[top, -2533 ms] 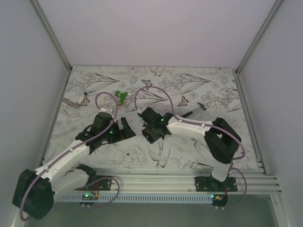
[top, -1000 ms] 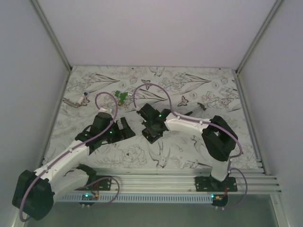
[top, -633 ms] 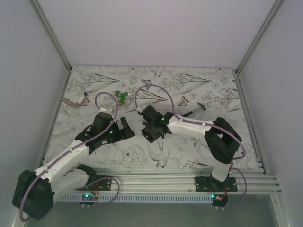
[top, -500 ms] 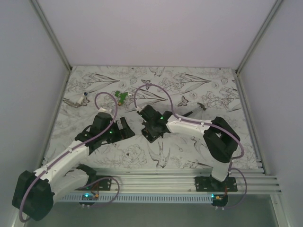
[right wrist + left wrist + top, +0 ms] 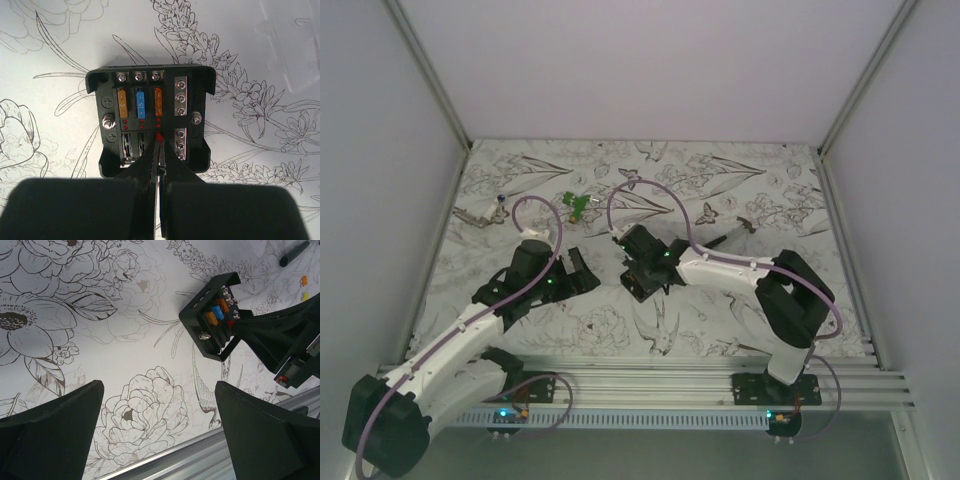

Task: Snap on the fuse box
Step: Install the fuse at the fuse box base, then move the fuse to the center of the board.

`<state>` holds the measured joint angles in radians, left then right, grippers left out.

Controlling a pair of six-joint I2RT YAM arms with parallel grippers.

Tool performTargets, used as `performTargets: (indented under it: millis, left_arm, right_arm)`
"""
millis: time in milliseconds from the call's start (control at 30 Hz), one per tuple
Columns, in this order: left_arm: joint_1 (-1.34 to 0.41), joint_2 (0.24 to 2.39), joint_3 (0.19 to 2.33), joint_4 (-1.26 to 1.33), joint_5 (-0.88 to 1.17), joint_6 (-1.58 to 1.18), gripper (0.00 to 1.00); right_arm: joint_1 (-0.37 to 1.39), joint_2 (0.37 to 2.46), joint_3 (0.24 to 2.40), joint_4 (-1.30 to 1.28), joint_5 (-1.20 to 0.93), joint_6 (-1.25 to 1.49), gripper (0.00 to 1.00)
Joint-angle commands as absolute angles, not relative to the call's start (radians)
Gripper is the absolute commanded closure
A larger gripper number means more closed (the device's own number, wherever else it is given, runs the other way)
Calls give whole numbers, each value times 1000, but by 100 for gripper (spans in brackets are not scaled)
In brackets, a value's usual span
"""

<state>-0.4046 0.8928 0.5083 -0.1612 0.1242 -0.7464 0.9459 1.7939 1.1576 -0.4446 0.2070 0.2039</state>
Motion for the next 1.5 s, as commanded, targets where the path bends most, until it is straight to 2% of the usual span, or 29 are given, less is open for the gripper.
performTargets:
  millis: [0, 200, 233, 267, 300, 567, 800, 1167, 1467]
  left_arm:
    - [-397, 886, 508, -195, 106, -732, 0]
    - [-397, 879, 512, -205, 120, -729, 0]
    - [-397, 880, 512, -205, 120, -728, 1]
    - [-397, 879, 513, -205, 120, -727, 0]
    - [-397, 880, 514, -205, 119, -727, 0]
    - [-397, 880, 516, -206, 122, -726, 1]
    - [-397, 873, 515, -209, 121, -723, 0]
    - [-397, 890, 521, -208, 133, -714, 1]
    - [-397, 912, 529, -206, 138, -709, 0]
  right_arm:
    - [950, 1927, 1078, -694, 176, 222, 100]
    - [950, 1903, 1186, -657, 180, 228, 100]
    - [950, 1885, 1200, -648, 172, 227, 96]
    - [950, 1868, 1210, -636, 168, 230, 85]
    - [950, 1851, 1220, -624, 165, 232, 82]
    - [950, 1723, 1289, -540, 173, 244, 68]
    - [890, 1610, 1198, -545, 237, 266, 55]
    - [525, 1522, 978, -473, 265, 298, 50]
    - [281, 1575, 958, -356, 221, 306, 51]
